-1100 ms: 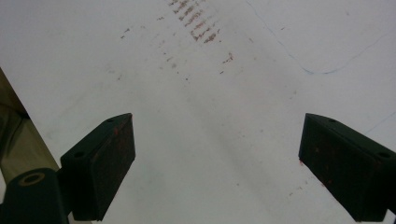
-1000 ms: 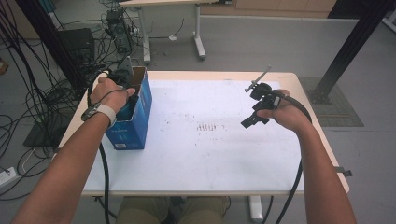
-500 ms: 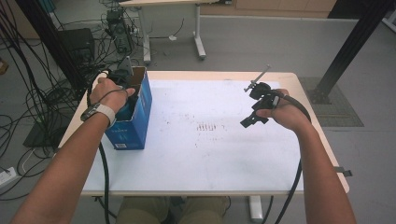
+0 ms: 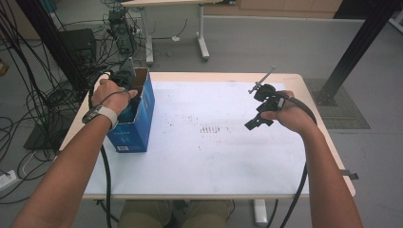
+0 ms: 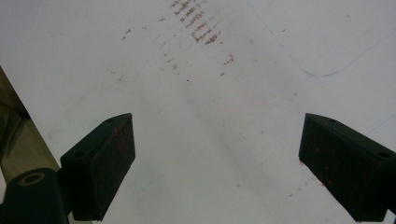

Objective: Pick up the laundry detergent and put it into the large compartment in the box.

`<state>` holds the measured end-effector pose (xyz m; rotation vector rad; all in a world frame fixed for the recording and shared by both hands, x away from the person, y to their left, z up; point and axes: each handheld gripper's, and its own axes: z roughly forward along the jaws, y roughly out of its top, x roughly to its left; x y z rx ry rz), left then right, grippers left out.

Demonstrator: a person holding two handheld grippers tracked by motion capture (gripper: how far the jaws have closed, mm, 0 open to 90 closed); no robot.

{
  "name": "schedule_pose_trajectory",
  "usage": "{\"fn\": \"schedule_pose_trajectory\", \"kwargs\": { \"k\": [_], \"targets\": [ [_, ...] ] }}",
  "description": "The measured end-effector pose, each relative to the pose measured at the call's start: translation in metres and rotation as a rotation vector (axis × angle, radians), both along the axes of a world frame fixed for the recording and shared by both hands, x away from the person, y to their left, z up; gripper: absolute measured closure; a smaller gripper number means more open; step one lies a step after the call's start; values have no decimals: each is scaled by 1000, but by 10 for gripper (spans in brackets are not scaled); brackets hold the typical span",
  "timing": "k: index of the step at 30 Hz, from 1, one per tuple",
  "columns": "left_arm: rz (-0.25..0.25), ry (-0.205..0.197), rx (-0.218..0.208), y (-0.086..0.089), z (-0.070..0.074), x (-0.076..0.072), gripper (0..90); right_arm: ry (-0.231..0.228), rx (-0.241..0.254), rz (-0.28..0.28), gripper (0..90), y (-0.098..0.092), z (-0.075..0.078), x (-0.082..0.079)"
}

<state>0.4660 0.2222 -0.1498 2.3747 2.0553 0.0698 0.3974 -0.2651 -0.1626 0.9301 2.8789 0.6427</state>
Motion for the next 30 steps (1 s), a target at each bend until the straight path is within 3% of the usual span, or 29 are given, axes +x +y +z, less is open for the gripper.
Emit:
{"fn": "schedule_pose_trajectory", "kwargs": {
  "k": [21, 30],
  "targets": [
    [-3, -13, -10, -1, 1, -1, 369, 1, -1, 0, 107, 0, -1, 0],
    [-1, -18, -9, 1, 1, -3, 312, 5, -1, 0, 107, 2, -2, 1]
  ]
}}
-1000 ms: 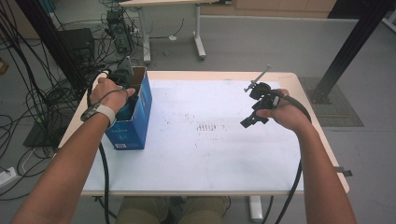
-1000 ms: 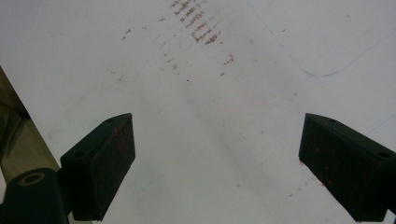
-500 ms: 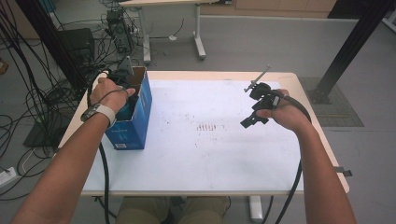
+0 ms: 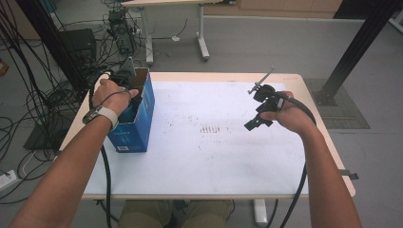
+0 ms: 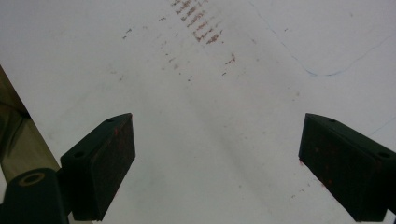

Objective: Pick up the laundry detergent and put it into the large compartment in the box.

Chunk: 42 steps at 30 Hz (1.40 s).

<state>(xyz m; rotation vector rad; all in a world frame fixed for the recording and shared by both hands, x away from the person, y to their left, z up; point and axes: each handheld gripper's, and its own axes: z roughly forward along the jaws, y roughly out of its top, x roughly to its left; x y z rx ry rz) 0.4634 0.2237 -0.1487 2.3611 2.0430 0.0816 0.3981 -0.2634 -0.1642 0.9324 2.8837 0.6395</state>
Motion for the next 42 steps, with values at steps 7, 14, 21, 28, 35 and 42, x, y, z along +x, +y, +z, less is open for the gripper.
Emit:
{"fn": "schedule_pose_trajectory", "kwargs": {
  "k": [7, 14, 21, 28, 35, 42],
  "targets": [
    [-7, -5, -8, 2, 0, -2, 288, 1, 0, 5, 107, 2, 1, 0],
    [-14, 1, -25, 7, 3, -1, 283, -1, 0, 3, 107, 2, 2, -1],
    [-15, 0, -38, 11, 10, -2, 281, -1, -4, 2, 107, 4, 3, -2],
    [-21, -5, -44, 13, 13, -4, 278, -6, -5, 3, 107, 5, 5, -4],
    [-16, -19, -57, 17, 17, -8, 256, -8, -7, 2, 107, 6, 6, -6],
    [-29, -20, -67, 19, 24, -10, 205, -8, -10, 8, 107, 11, 7, -6]
  ]
}}
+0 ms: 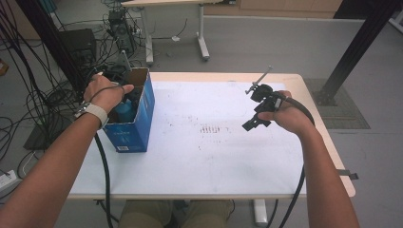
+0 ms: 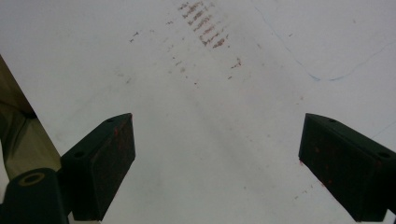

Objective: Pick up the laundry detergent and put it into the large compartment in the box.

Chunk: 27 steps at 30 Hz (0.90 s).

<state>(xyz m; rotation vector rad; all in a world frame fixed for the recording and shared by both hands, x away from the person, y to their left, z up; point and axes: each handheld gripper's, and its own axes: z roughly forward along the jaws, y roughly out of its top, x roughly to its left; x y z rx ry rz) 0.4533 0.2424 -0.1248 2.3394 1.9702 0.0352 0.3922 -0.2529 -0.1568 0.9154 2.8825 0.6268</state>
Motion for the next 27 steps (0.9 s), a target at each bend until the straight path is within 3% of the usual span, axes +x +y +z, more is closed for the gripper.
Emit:
{"fn": "schedule_pose_trajectory", "kwargs": {
  "k": [4, 14, 24, 27],
  "targets": [
    [-3, -11, -10, 1, 7, -3, 144, -2, -3, 1, 108, 2, 3, -1],
    [-34, -35, -44, 7, 27, -8, 120, -11, -5, -3, 108, 1, 7, -7],
    [-118, -60, -54, -1, 47, -14, 93, -15, -12, -18, 108, -1, 12, -13],
    [-140, -71, -78, -1, 56, -16, 90, -17, -15, -20, 108, -1, 14, -14]
  ]
}}
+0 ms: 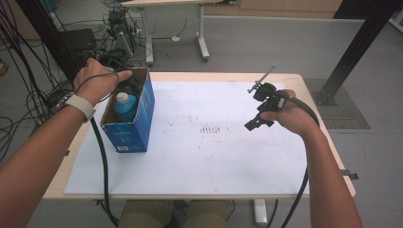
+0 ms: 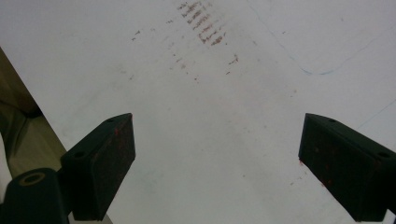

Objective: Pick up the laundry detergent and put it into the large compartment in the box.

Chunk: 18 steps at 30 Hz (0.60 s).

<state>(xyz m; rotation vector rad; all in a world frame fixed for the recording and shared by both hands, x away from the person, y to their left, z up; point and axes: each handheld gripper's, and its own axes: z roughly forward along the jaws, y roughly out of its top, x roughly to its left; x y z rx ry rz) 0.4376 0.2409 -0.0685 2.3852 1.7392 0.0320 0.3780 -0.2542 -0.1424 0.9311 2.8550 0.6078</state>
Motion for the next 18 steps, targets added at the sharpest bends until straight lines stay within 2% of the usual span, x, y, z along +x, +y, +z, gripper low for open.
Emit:
{"fn": "schedule_pose_trajectory", "kwargs": {
  "k": [7, 10, 18],
  "targets": [
    [-63, -32, -23, -2, 22, -2, 65, -3, -1, -12, 108, -3, 2, -3],
    [-96, -28, -46, -1, 33, -2, 64, 1, -2, -17, 108, -5, 1, -3],
    [-166, -69, -53, -8, 64, -7, 55, 6, 2, -32, 108, -8, -2, -4]
  ]
}}
